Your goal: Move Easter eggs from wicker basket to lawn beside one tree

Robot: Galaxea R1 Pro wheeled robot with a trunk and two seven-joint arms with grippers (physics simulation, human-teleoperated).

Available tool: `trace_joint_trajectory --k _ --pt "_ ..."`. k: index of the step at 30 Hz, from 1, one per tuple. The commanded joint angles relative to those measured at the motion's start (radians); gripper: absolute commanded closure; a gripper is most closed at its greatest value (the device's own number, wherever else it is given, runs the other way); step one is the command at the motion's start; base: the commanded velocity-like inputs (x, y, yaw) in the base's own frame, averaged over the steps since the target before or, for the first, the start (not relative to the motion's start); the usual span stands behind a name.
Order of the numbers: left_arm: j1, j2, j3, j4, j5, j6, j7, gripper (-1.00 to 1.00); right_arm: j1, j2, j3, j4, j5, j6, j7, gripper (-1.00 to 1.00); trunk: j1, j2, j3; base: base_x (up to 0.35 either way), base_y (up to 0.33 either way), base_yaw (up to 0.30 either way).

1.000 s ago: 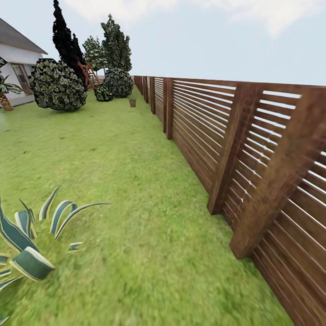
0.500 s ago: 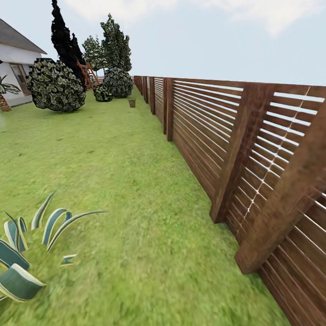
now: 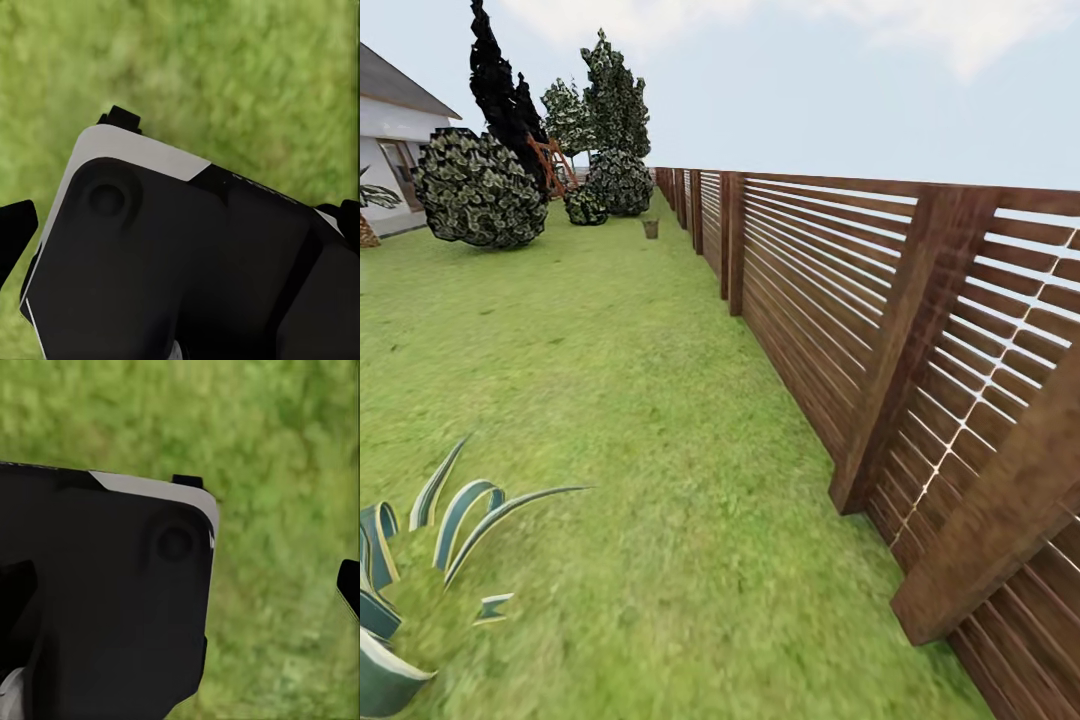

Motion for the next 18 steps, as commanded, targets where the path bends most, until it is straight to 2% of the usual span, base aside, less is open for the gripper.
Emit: trace_joint_trajectory --k 1,18 --pt "0.0 0.0 0.0 0.0 0.0 0.0 0.0 -1.0 0.0 0.0 0.0 0.0 0.0 0.0 0.0 -1.0 0.0 0.0 0.0 0.332 0.0 0.0" --pt "0.0 0.0 0.0 0.0 0.0 0.0 0.0 -1.0 0.0 -0.001 0.0 0.0 -0.001 0.0 0.0 -1.0 0.0 0.0 0.0 0.332 0.0 0.0"
